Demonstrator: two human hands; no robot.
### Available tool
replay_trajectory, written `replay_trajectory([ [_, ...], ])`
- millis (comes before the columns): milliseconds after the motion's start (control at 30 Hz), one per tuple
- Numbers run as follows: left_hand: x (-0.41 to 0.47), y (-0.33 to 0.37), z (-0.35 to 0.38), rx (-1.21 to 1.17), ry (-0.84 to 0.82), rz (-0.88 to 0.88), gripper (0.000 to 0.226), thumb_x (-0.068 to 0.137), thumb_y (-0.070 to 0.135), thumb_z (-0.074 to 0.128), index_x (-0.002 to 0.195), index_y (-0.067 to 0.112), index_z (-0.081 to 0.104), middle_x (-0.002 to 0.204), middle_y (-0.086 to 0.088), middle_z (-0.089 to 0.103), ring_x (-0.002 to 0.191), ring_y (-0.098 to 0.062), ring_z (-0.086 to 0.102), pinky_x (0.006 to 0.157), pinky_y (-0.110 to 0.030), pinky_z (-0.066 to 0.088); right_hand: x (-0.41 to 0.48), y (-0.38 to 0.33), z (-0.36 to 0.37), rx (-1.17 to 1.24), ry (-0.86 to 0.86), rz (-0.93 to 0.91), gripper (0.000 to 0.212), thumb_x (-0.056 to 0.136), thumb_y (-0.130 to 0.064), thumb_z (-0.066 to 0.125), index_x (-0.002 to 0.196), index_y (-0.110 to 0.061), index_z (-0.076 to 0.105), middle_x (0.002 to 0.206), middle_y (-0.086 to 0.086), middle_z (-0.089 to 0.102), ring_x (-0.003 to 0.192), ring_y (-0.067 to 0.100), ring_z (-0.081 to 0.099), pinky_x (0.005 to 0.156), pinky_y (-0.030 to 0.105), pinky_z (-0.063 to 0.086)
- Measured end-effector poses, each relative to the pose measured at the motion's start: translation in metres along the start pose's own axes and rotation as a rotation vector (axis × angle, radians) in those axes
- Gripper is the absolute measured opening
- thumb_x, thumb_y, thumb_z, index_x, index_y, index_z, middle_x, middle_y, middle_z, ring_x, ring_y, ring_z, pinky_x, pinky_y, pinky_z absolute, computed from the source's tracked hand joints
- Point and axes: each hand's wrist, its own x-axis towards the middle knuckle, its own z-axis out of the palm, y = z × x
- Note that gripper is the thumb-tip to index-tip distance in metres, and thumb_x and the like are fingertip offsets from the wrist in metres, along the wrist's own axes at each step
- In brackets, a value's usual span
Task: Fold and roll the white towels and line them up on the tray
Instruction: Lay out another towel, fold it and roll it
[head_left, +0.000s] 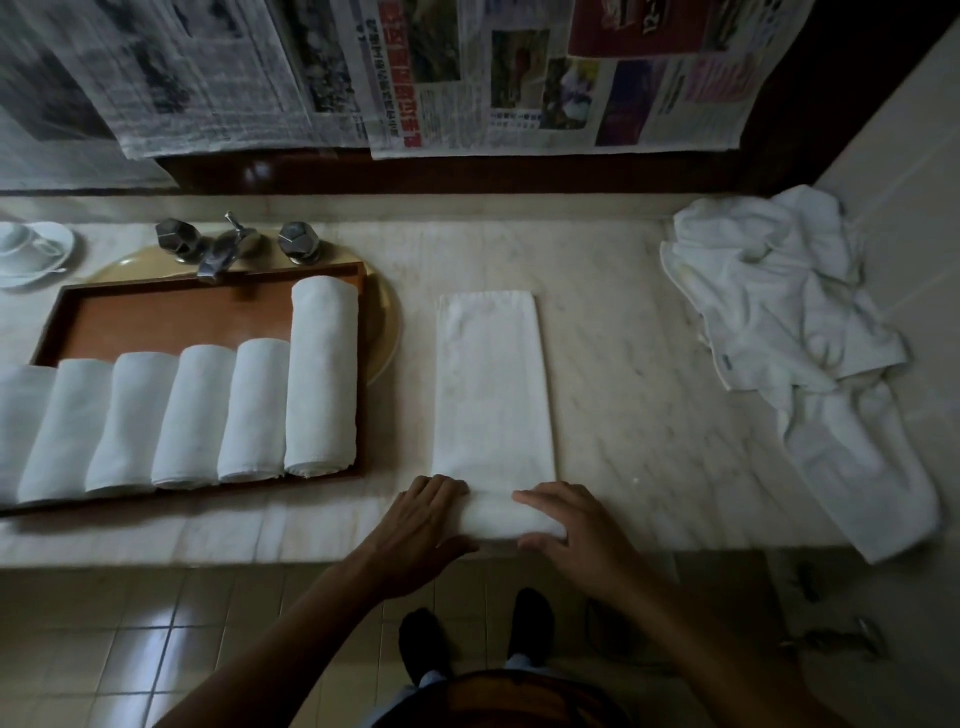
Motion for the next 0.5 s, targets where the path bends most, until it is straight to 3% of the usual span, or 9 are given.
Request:
replay_trajectory([
  [67,0.000,-0.001,-0.004,-0.043,0.017,-0.033,0.065,0.093,0.073,0.047,0.140,0.027,0.047,0.131,0.010,0.045,0.111,-0.010,0.042,0.094,-0.034,0.045,0.003,-0.002,-0.003,0.011,-0.011,0.014,0.054,0.092,-0.047,0.071,0.144,-0.041,0.054,0.132,-0.028,0.046,0.122,-0.003,0.042,0.100,0.012,0.033],
  [200,0.004,0.000,-0.012,-0.105,-0.005,-0.170,0.064,0.093,0.072,0.044,0.143,0.032,0.048,0.133,0.007,0.039,0.117,-0.014,0.039,0.100,-0.035,0.042,0.021,-0.004,-0.011,-0.027,-0.064,0.057,0.044,0.100,-0.045,0.059,0.143,-0.035,0.056,0.137,-0.014,0.052,0.124,0.008,0.042,0.109,0.033,0.037],
  [267,0.011,0.003,-0.017,-0.152,-0.062,-0.234,0.059,0.096,0.069,0.047,0.144,0.034,0.047,0.132,0.007,0.038,0.120,-0.015,0.039,0.102,-0.038,0.042,0.030,-0.007,-0.015,-0.052,-0.064,0.103,0.040,0.102,-0.044,0.057,0.140,-0.035,0.059,0.138,-0.009,0.053,0.127,0.014,0.042,0.111,0.038,0.036],
  [367,0.021,0.006,-0.025,-0.269,-0.069,-0.325,0.071,0.085,0.078,0.040,0.138,0.033,0.055,0.126,0.005,0.047,0.120,-0.017,0.044,0.101,-0.042,0.045,0.037,-0.012,-0.019,-0.027,-0.041,0.161,0.036,0.101,-0.046,0.058,0.135,-0.036,0.063,0.136,-0.008,0.056,0.127,0.017,0.045,0.111,0.039,0.038],
  [500,0.033,0.013,-0.029,-0.464,0.050,-0.471,0.049,0.090,0.055,0.067,0.122,0.019,0.063,0.117,-0.002,0.050,0.107,-0.021,0.055,0.087,-0.034,0.050,0.040,-0.019,-0.019,-0.022,0.129,0.167,0.036,0.096,-0.049,0.064,0.129,-0.036,0.067,0.129,-0.009,0.059,0.122,0.016,0.049,0.104,0.040,0.043],
])
